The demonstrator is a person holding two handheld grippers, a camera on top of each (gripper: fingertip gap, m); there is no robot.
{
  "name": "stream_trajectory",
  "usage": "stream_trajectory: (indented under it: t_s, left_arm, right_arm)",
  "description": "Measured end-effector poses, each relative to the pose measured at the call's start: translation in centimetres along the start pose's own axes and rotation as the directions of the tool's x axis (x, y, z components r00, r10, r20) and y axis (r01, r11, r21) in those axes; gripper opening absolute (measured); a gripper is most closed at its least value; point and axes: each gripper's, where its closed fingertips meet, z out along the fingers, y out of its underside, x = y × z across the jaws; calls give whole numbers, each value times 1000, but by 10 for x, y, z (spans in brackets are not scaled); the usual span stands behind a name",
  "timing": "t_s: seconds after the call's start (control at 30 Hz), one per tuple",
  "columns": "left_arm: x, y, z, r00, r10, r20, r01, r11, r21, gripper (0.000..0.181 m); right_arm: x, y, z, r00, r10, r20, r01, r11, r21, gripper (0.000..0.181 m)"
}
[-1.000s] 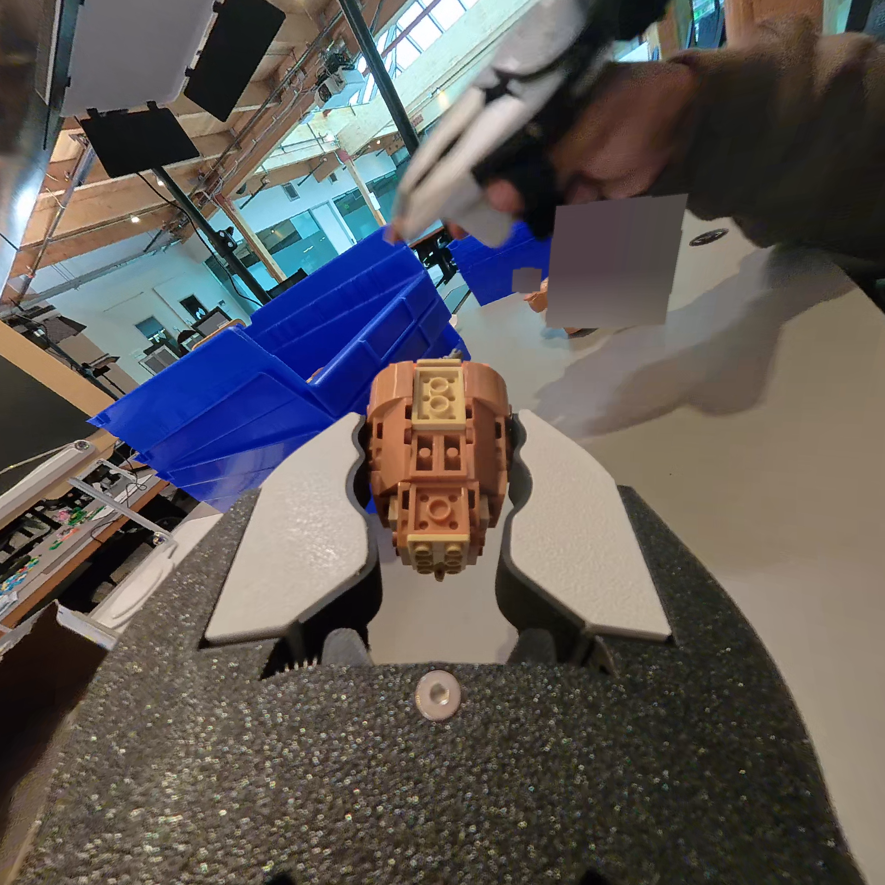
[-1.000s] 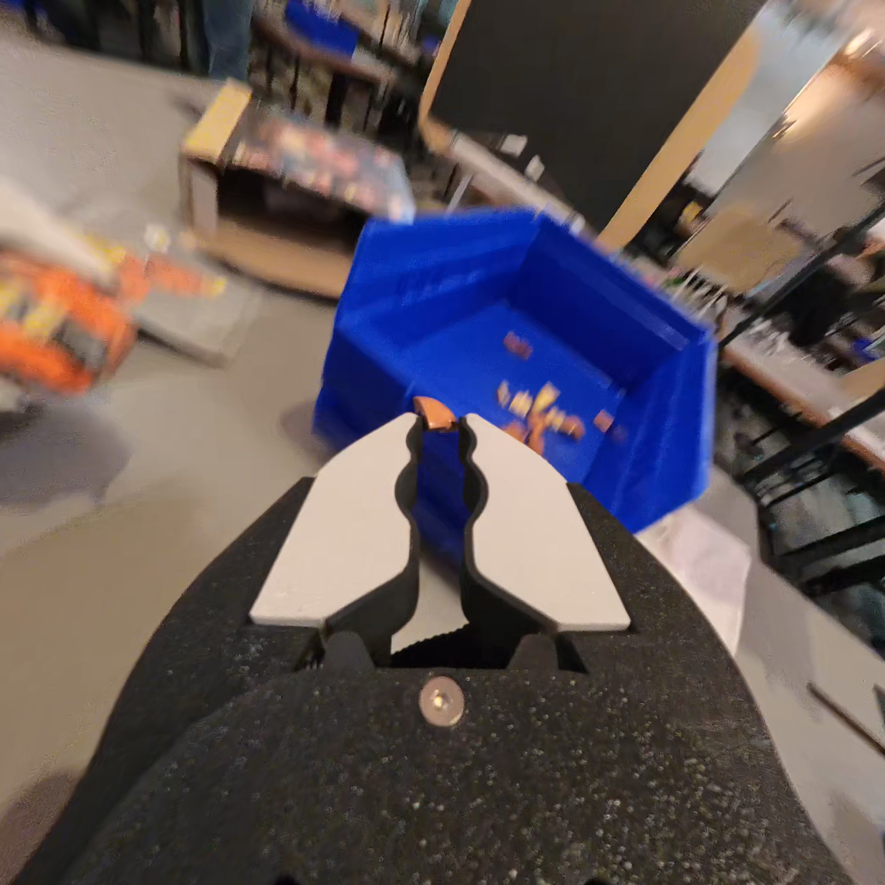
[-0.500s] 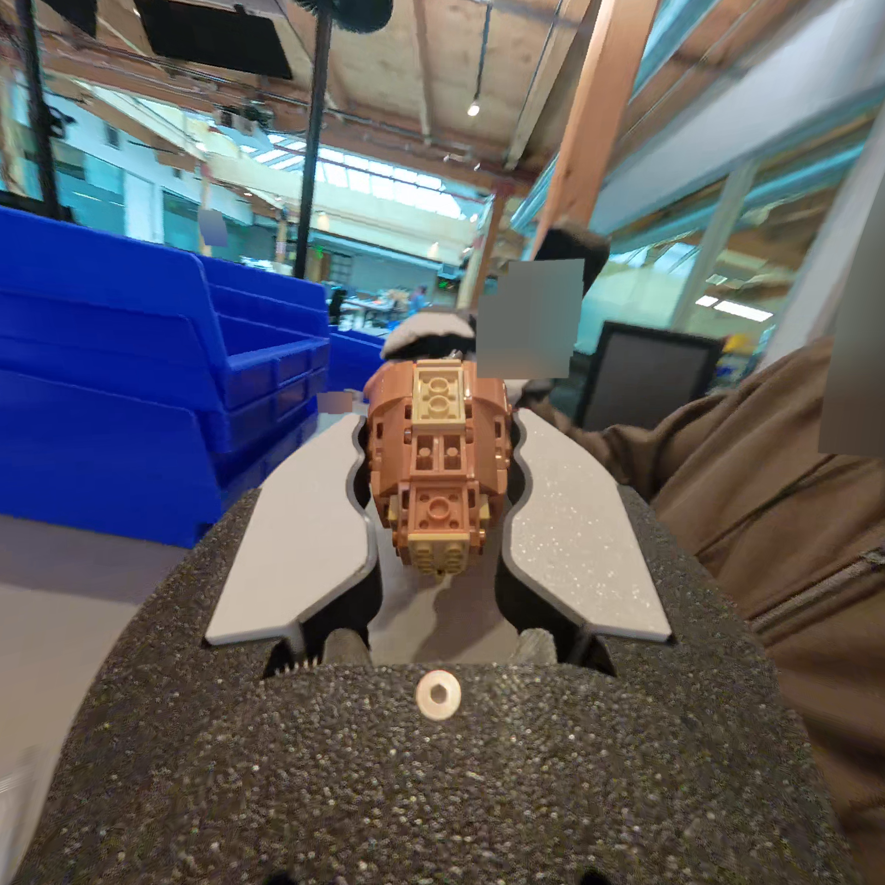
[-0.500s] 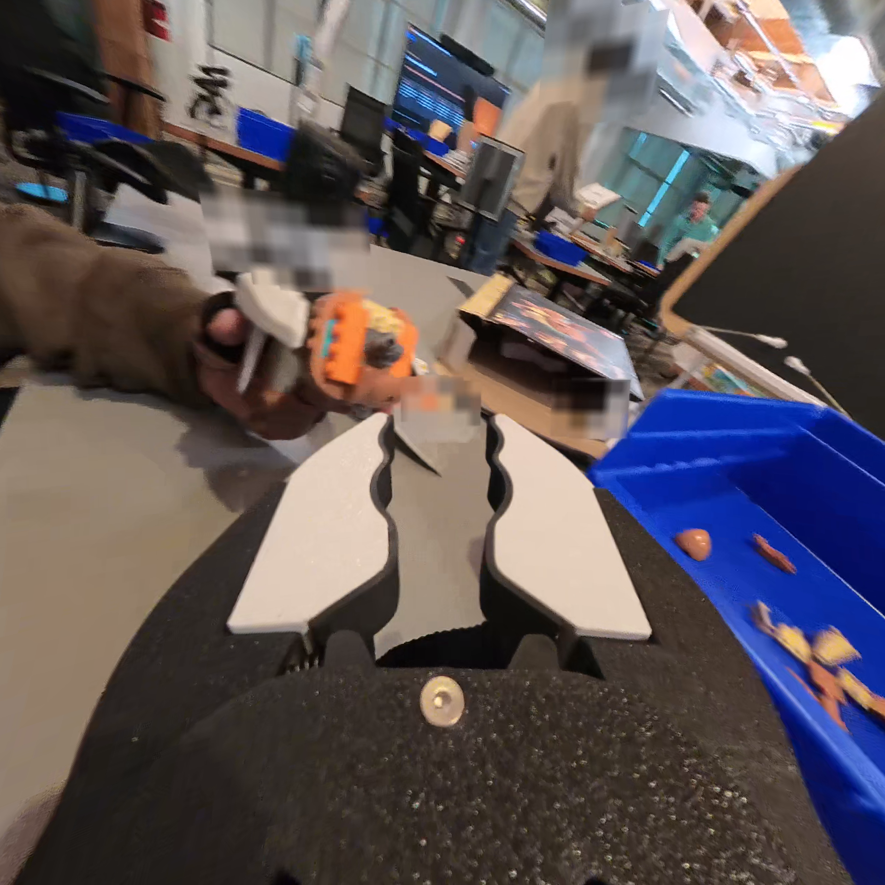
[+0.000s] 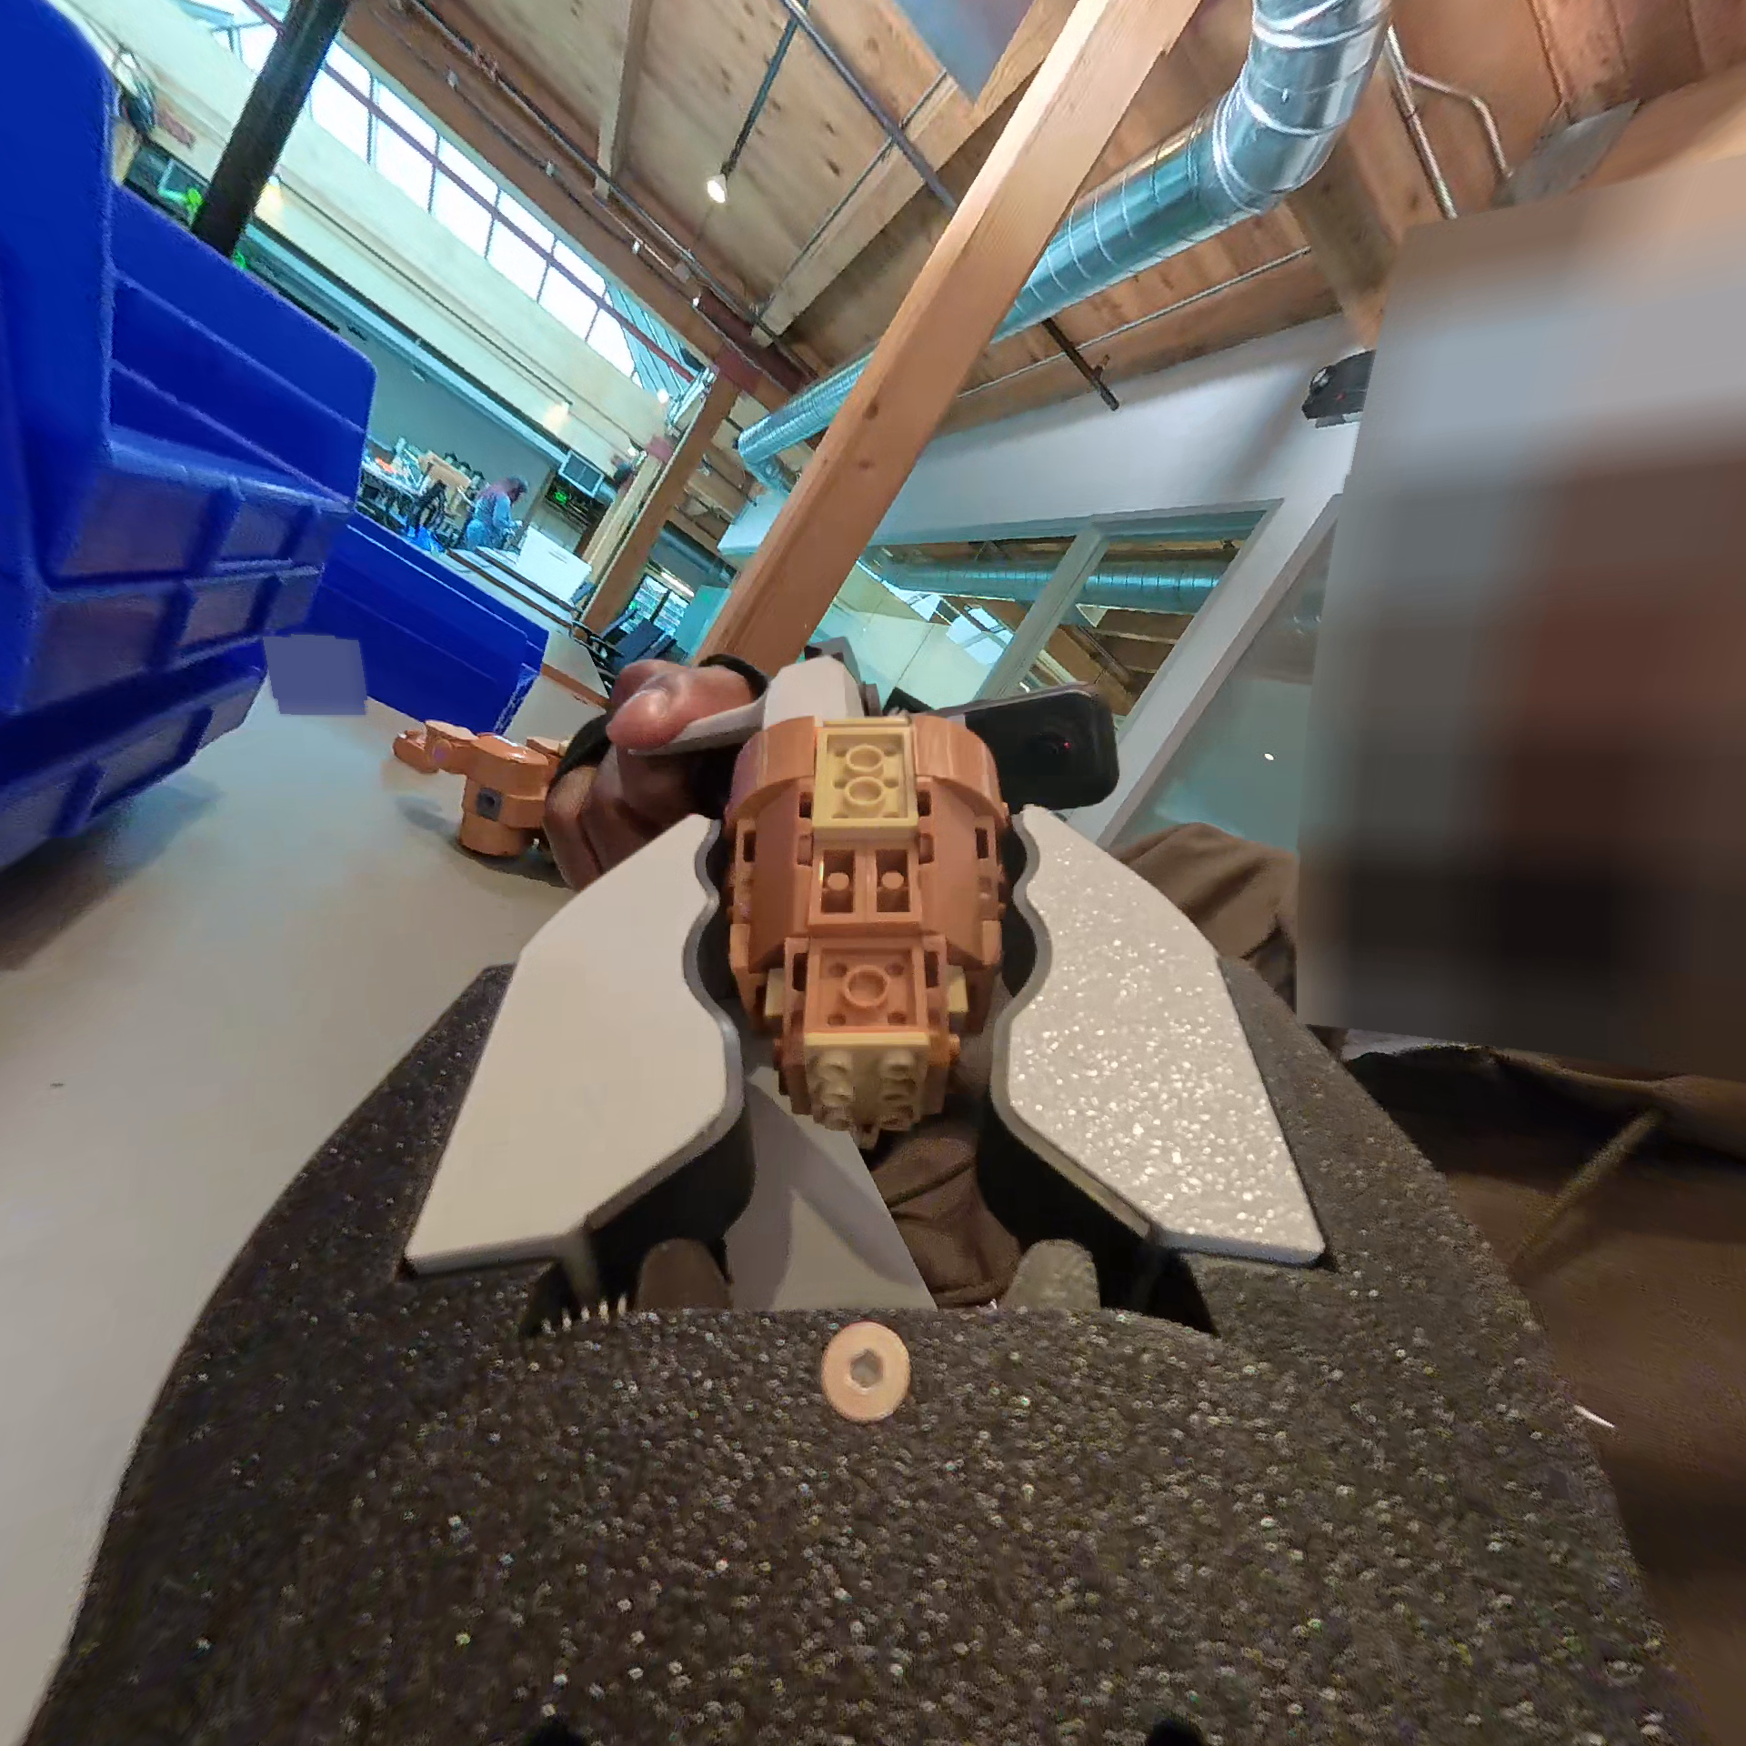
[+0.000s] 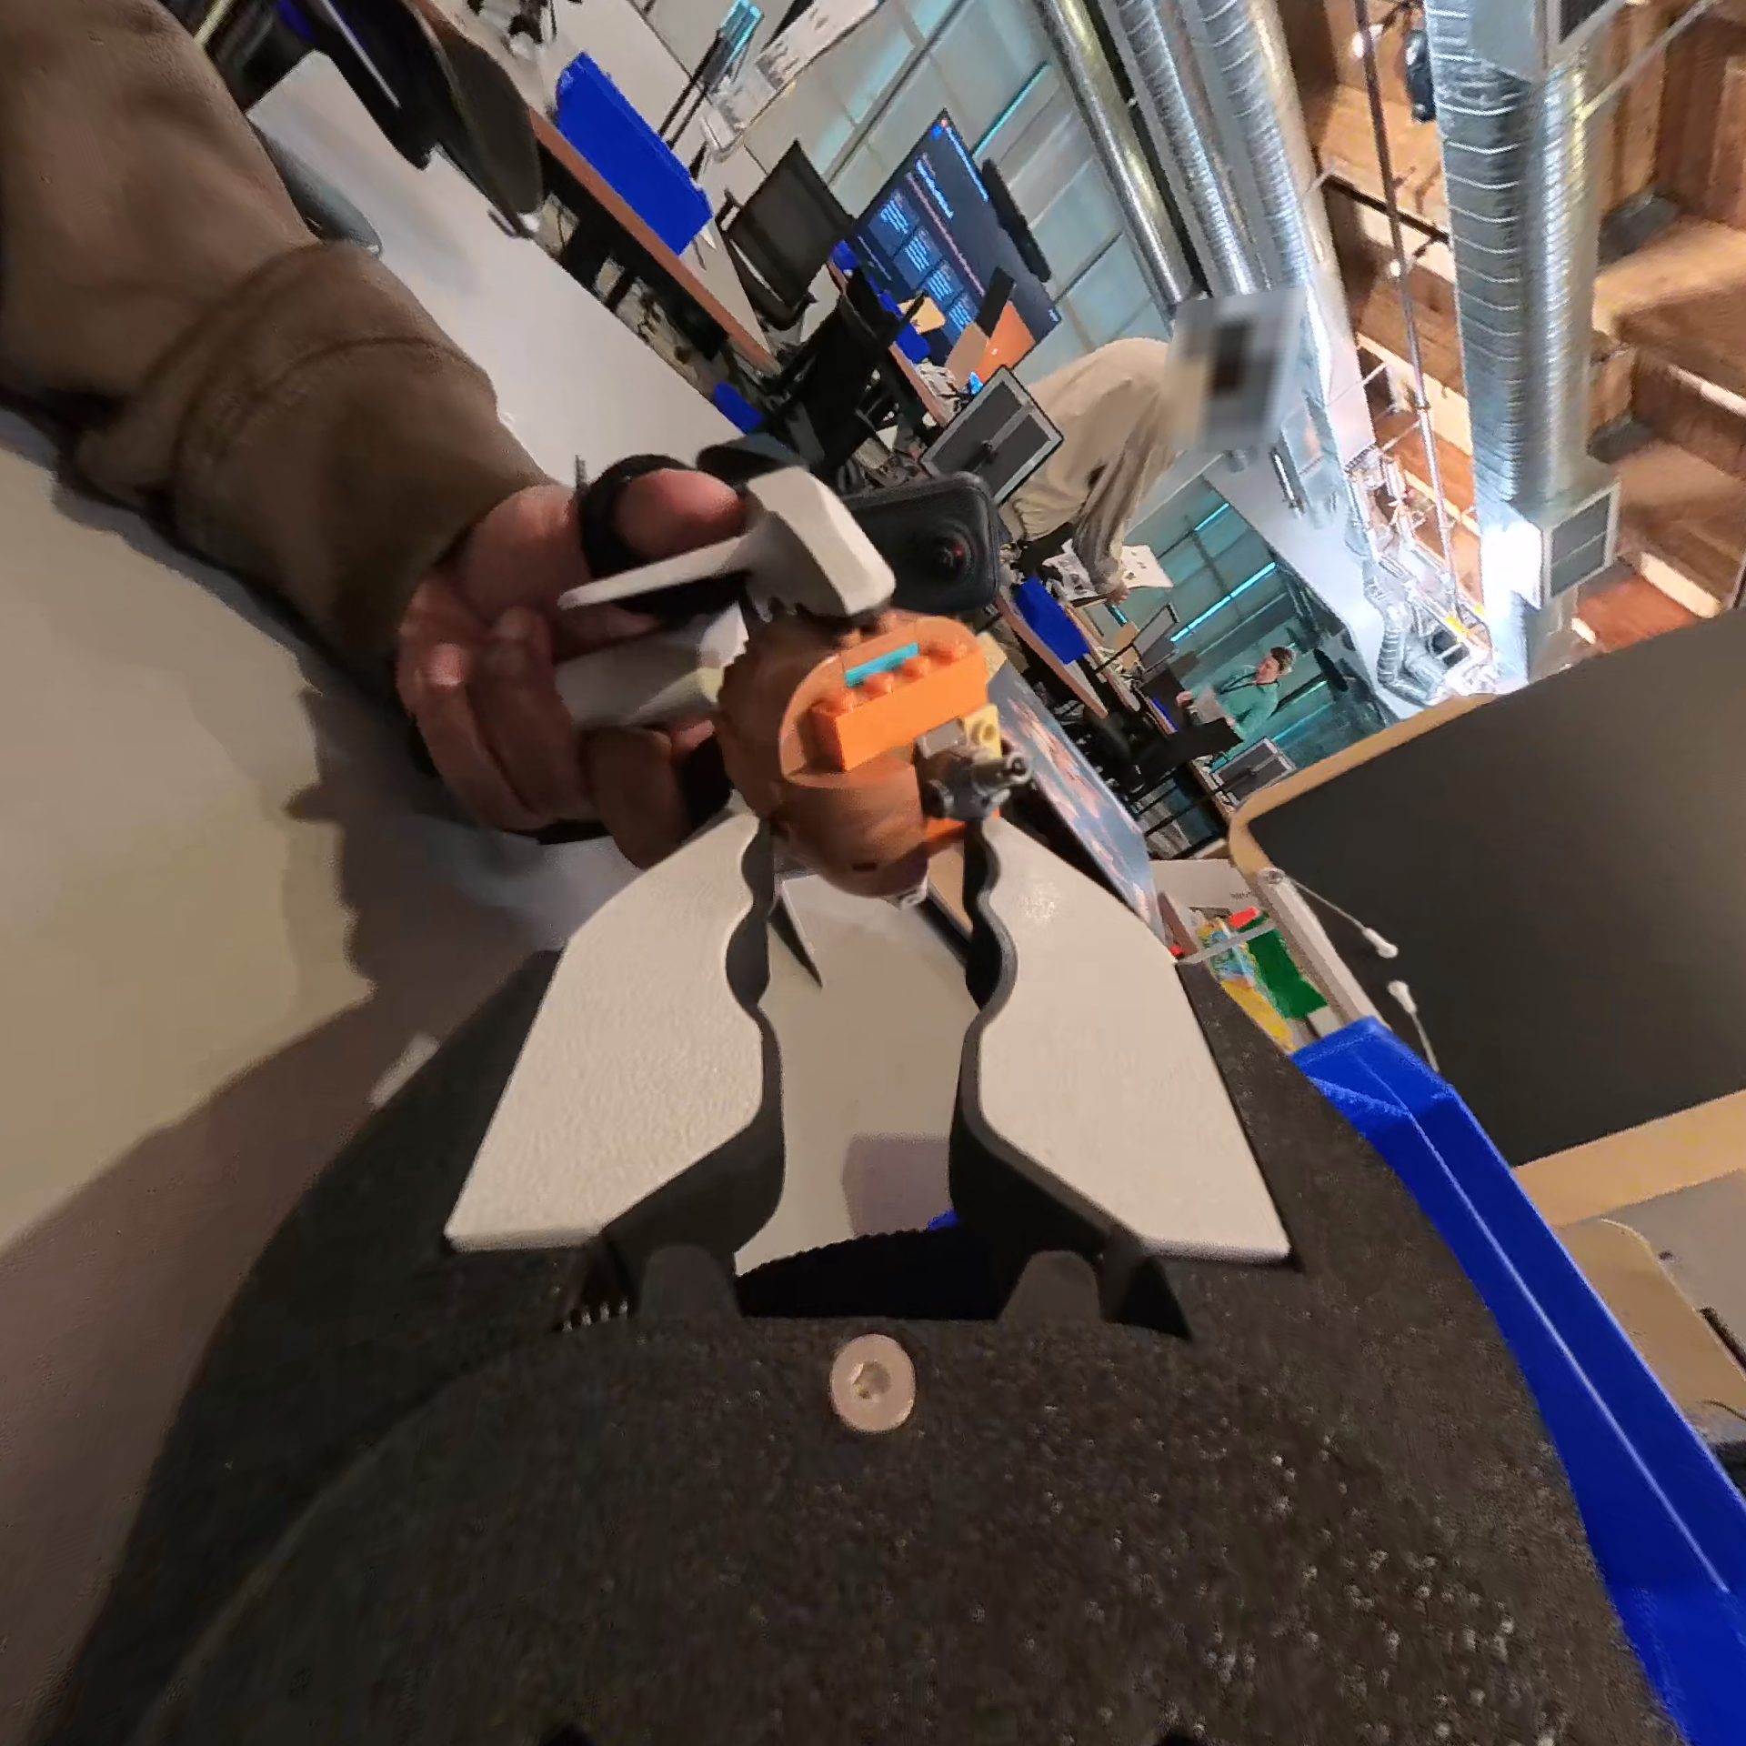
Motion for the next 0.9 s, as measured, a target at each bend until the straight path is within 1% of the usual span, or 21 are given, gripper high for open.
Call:
stream_trajectory:
  t_s: [0.1, 0.13, 0.27, 0.37, 0.47, 0.57, 0.63, 0.77, 0.9]
  left_arm:
    - [-2, 1, -1, 1000, -6, 15, 6, 1000, -9, 55]
    - [-4, 0, -1, 999, -2, 33, 2, 1000, -10, 55]
    - [-12, 10, -3, 994, 49, 103, -39, 995, -97, 55]
    - [-15, 22, -3, 977, 152, 149, -118, 969, -216, 58]
    - [-19, 33, -5, 933, 312, 178, -239, 909, -340, 63]
    - [-19, 34, -6, 897, 405, 179, -314, 867, -387, 65]
    - [-19, 42, -7, 875, 457, 158, -348, 822, -450, 64]
    - [-24, 66, -12, 811, 578, 95, -413, 679, -607, 64]
    - [-41, 86, -23, 747, 662, 59, -409, 528, -744, 64]
  right_arm:
    - [-1, 3, -1, 1000, -23, -2, 23, 1000, -17, 36]
    - [-1, 3, -1, 999, -33, -3, 33, 999, -19, 31]
    - [-6, 13, -2, 998, -64, 27, 65, 996, -53, 30]
    - [-12, 15, -4, 994, -84, 64, 87, 995, -53, 29]
    - [-18, 15, -5, 989, -107, 100, 112, 992, -51, 29]
    - [-28, 16, -6, 979, -139, 146, 147, 988, -48, 29]
    - [-34, 17, -5, 971, -162, 173, 173, 984, -50, 29]
    - [-50, 21, -8, 940, -238, 244, 255, 966, -41, 29]
    - [-65, 35, -10, 905, -292, 309, 330, 941, -75, 29]
